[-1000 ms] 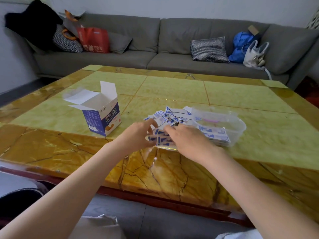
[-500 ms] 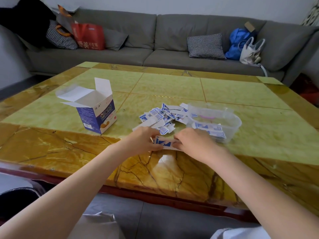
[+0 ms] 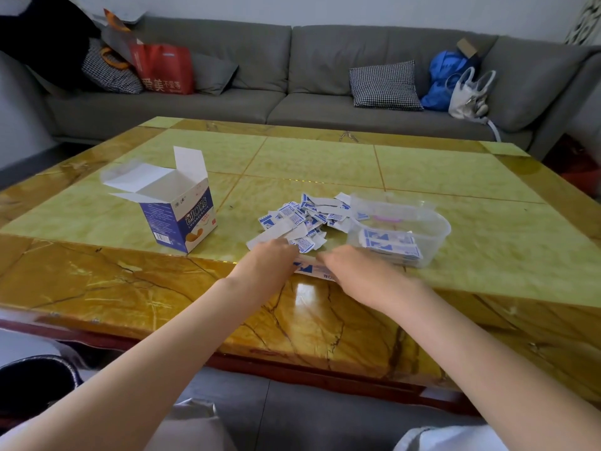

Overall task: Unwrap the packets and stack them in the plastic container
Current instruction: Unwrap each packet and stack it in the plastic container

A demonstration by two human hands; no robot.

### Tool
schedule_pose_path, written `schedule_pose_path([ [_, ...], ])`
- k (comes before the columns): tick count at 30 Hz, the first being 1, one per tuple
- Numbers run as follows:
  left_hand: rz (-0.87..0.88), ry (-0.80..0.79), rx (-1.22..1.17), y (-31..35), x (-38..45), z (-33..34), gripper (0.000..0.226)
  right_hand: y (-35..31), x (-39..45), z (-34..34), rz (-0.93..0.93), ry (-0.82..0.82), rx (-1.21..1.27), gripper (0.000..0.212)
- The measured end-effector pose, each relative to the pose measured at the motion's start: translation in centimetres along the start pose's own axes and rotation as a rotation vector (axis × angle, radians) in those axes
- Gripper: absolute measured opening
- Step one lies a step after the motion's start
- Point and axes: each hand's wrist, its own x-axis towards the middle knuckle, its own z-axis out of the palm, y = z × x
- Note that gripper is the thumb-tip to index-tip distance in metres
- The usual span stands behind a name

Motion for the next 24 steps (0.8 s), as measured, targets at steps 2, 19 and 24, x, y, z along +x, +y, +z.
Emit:
schedule_pose_path([
  [2,0.000,-0.005,-0.004,-0.2,0.1,0.0,0.025,0.2,0.2,0.0,-0.003,0.031,0.013,0.024],
  [19,-0.218,0.058,-0.573,-1.8,0.2,-2.6,0.011,1.3,-0.1,-2.5,0.103,0.054,0.346,0.020],
  [24,-0.258,0.211,-1.017,-0.1,2.8,-5.3,0.011,4.3,-0.4,-5.4,0.195,0.482,0.528,0.024],
])
